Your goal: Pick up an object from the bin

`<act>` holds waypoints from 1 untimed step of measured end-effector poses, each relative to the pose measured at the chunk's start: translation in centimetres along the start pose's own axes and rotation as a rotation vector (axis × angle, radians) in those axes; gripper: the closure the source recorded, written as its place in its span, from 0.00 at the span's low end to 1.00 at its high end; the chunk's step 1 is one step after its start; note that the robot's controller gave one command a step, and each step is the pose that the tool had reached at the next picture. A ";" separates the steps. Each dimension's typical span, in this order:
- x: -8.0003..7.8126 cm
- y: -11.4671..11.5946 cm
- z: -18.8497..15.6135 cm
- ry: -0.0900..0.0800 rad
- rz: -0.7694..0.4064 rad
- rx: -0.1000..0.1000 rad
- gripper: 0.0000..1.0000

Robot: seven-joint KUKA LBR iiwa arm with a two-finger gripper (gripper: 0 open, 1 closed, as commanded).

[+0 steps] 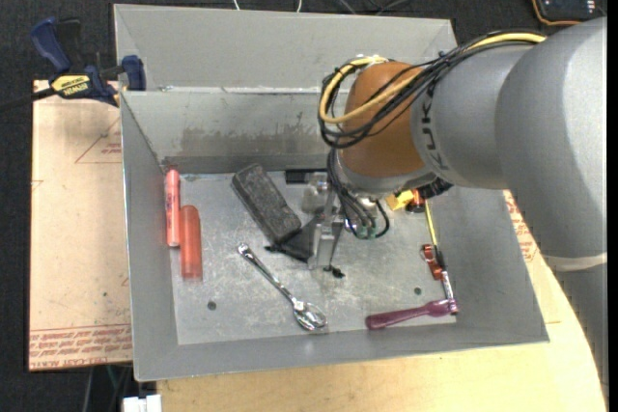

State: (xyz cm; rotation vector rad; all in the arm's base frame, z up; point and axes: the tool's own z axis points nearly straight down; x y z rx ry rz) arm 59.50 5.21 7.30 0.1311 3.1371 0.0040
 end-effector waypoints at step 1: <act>-4.6 1.3 0.2 -0.015 0.033 0.001 0.00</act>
Offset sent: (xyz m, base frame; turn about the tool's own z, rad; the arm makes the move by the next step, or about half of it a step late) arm 0.0027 0.0374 0.0270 0.1708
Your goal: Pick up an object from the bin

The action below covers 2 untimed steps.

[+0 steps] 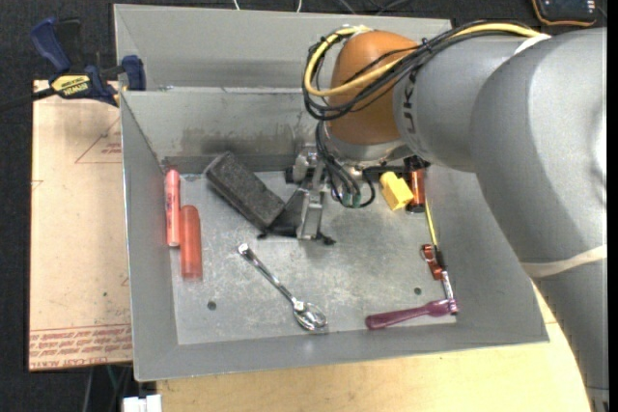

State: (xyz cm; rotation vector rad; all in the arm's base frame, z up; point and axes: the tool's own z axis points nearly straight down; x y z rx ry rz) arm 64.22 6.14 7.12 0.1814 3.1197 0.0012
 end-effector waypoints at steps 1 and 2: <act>4.7 2.5 -3.0 0.025 0.134 0.000 0.00; 0.1 0.0 0.0 -0.002 0.010 0.000 0.00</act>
Offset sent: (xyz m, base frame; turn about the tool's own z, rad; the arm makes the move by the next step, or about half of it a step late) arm -0.0019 0.0005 0.0008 0.0068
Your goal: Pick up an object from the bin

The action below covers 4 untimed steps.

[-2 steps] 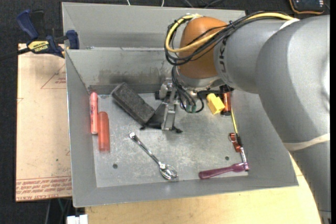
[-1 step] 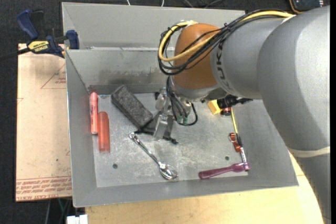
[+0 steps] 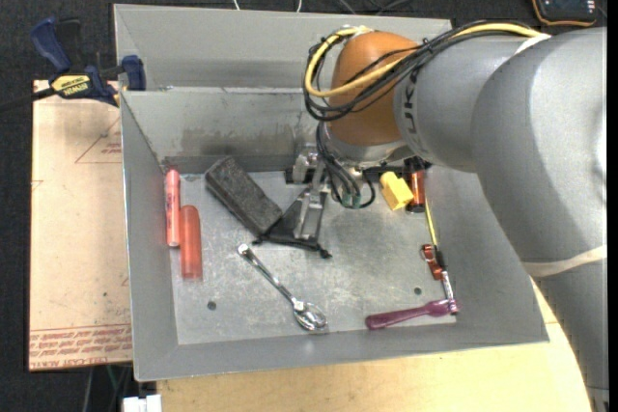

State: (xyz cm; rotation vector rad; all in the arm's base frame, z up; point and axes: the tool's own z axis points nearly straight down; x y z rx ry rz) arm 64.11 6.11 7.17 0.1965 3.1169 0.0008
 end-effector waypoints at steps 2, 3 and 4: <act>4.8 5.3 -0.1 0.021 0.382 0.000 1.00; 5.1 5.2 -1.6 0.031 0.382 0.006 1.00; 4.8 5.2 -5.5 0.021 0.381 0.000 1.00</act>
Offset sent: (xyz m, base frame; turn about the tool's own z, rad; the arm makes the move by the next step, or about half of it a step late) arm 0.0000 0.0000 0.0000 0.0000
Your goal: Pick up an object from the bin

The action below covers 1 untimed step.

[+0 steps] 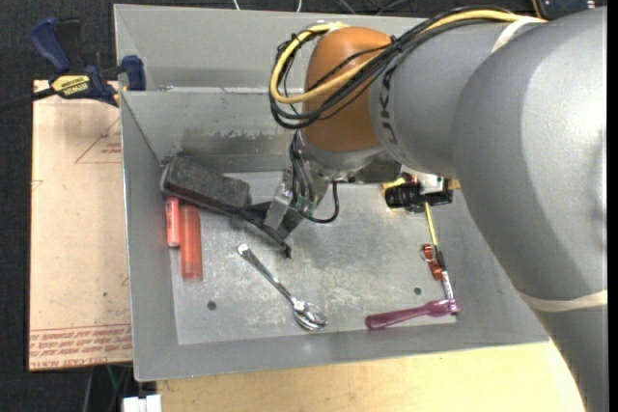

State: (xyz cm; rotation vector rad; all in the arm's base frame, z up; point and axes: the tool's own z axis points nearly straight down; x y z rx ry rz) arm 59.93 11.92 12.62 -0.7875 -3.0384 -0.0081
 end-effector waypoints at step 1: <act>0.1 0.0 -1.1 0.003 -0.002 0.002 1.00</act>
Offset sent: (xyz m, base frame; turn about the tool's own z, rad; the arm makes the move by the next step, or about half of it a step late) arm 0.0002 0.0003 0.0612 -0.0012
